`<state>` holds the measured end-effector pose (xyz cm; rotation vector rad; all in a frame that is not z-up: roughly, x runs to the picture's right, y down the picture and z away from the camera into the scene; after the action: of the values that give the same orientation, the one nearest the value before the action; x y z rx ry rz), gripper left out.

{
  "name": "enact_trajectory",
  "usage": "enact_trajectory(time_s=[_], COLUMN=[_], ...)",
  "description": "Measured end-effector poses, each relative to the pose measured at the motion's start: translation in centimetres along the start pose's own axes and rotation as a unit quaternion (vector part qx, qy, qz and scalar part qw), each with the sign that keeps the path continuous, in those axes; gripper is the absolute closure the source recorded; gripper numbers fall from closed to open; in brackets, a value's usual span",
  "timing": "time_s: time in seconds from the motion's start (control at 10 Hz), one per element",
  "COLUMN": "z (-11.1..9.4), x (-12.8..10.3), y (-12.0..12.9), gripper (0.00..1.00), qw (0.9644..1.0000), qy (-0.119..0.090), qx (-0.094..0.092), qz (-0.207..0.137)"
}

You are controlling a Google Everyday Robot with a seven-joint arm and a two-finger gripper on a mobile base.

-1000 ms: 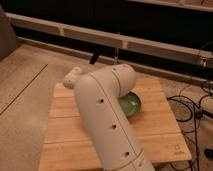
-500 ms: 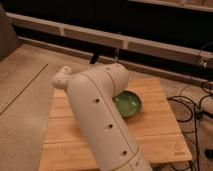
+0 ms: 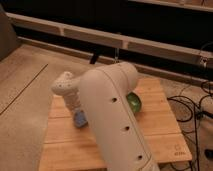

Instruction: Wipe the white sponge on the table

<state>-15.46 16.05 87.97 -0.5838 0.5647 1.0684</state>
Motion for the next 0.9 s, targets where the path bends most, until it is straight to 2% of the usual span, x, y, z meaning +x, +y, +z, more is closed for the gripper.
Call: enact_trajectory(time_s=[0.2, 0.5, 0.7, 0.9], z=[0.0, 0.0, 0.8, 1.3], x=[3.6, 5.2, 4.5, 2.6], y=[-2.6, -6.8, -9.4, -10.7], gripper=[1.00, 1.00, 1.00, 1.00], qw=[0.9993, 0.9966, 0.9945, 0.9941], qy=[0.021, 0.037, 0.051, 0.055], qx=[0.010, 0.033, 0.051, 0.063], qz=[0.030, 0.065, 0.075, 0.069])
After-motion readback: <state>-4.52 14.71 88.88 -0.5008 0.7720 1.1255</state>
